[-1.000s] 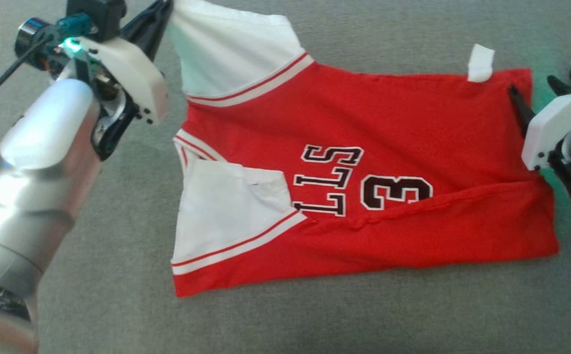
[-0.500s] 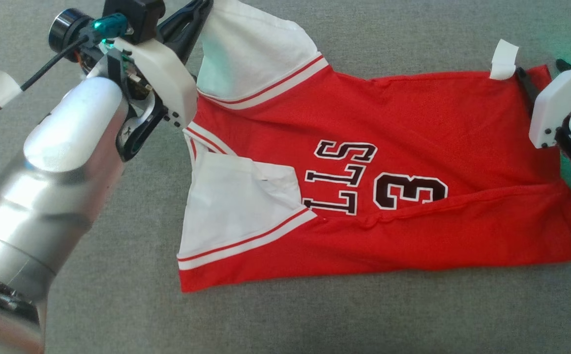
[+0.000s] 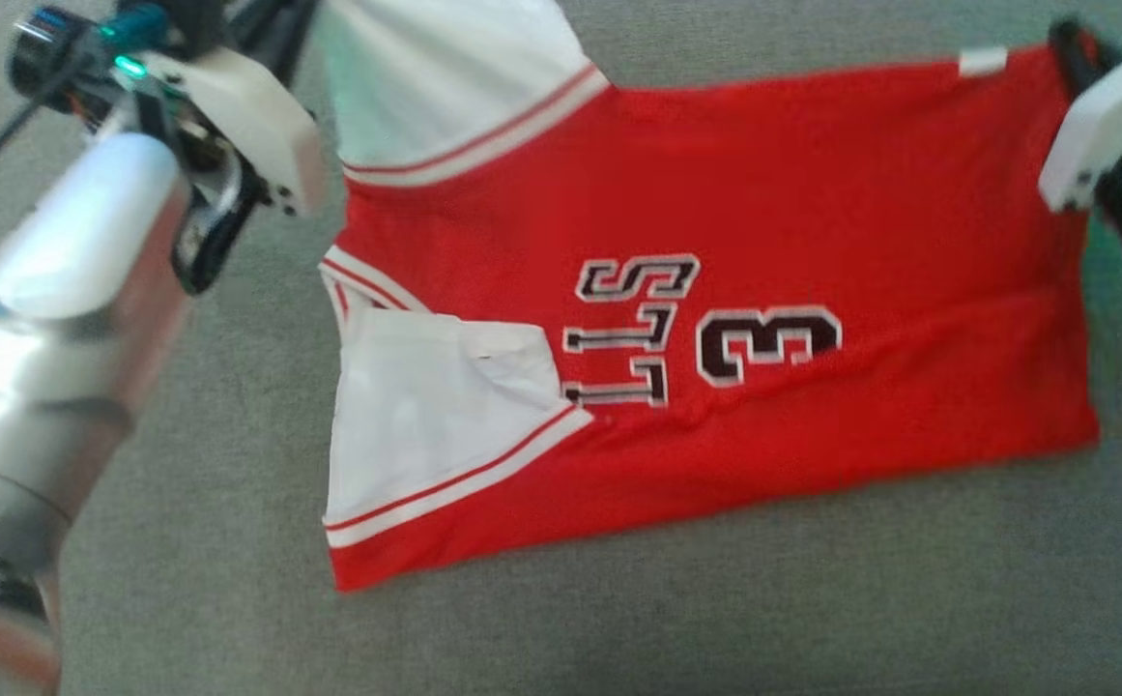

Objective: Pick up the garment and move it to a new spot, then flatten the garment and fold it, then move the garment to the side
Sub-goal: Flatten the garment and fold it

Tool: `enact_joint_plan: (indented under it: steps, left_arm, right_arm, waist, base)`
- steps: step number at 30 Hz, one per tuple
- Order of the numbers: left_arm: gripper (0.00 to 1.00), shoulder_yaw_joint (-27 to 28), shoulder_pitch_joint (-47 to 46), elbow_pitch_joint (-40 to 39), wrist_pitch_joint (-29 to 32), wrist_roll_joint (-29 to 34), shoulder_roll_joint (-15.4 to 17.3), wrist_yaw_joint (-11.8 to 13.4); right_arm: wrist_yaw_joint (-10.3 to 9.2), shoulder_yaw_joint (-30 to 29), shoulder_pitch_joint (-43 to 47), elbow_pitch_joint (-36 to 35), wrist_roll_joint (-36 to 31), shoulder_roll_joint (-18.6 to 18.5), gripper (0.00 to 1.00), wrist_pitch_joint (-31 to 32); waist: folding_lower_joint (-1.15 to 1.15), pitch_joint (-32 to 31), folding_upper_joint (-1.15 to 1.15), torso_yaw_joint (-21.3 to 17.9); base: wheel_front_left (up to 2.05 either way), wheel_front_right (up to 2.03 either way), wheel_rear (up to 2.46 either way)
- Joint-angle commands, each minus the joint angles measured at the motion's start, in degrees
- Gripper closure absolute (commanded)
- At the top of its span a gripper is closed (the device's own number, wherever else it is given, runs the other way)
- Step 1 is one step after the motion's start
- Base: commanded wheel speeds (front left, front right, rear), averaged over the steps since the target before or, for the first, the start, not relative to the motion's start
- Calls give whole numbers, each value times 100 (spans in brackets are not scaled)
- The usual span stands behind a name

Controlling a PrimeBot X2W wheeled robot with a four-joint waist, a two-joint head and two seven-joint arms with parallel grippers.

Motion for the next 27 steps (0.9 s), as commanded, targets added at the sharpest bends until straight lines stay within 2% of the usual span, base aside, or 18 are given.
enact_joint_plan:
  steps: [1,5,10,14,21,27]
  left_arm:
    - [100,307,-486,-7,-134,-5,258,79]
    - [100,428,-804,334,-419,25,185,174]
    - [100,487,-1115,763,-753,19,-8,96]
    - [100,373,-1098,1028,-870,30,-124,-78]
    - [100,153,-694,1116,-778,-158,-155,-308]
    - [100,-43,-101,616,-321,-665,76,-360]
  right_arm:
    - [-5,-41,-274,-175,100,32,100,-157]
    - [-5,-135,-619,-122,220,104,100,-440]
    - [-5,-220,-849,16,398,221,100,-745]
    - [-5,-116,-760,115,530,243,100,-853]
    - [-5,160,-362,62,874,154,100,-819]
    - [-5,496,170,-190,1327,-111,100,-576]
  waist:
    - [0,34,0,-55]
    - [0,108,0,-125]
    - [0,139,0,-110]
    - [0,58,0,-66]
    - [0,-215,0,17]
    - [0,-598,0,78]
  base:
    - [0,0,0]
    - [0,0,0]
    - [0,0,0]
    - [0,0,0]
    - [0,0,0]
    - [0,0,0]
